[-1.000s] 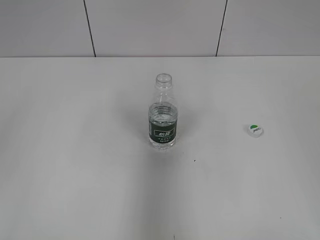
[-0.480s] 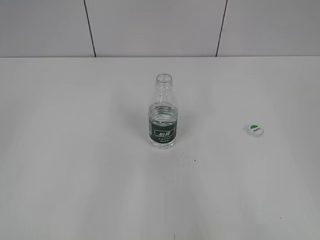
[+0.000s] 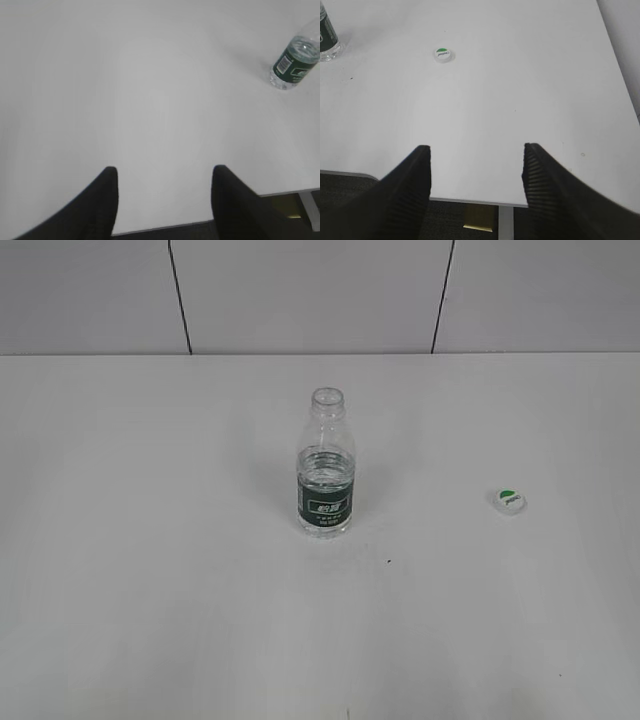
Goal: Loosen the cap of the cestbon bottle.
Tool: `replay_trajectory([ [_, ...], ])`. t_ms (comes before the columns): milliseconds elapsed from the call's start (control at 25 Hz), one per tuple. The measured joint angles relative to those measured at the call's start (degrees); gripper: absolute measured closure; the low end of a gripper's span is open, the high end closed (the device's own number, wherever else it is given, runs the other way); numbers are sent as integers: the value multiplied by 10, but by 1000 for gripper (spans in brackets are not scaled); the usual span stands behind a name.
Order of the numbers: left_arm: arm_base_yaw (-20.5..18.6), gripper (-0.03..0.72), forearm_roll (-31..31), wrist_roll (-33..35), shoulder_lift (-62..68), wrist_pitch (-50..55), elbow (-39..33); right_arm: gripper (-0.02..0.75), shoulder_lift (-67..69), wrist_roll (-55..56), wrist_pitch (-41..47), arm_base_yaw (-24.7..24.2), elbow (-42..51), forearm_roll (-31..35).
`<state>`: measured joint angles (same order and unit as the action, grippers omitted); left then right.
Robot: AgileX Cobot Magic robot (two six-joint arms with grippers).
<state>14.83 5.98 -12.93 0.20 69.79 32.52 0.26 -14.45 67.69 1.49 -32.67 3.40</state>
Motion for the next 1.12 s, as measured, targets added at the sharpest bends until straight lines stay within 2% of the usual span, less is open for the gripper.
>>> replay_trajectory([
  [320, 0, 315, -26, 39, -6, -76, -27, 290, -6, -1, -14, 0, 8, 1],
  [600, 0, 315, -28, 45, -6, -84, -28, 290, -6, -1, -43, 0, 28, 7],
  [1120, -2, 316, -21, 46, -6, -84, -28, 290, -6, -1, -45, 0, 28, 7],
])
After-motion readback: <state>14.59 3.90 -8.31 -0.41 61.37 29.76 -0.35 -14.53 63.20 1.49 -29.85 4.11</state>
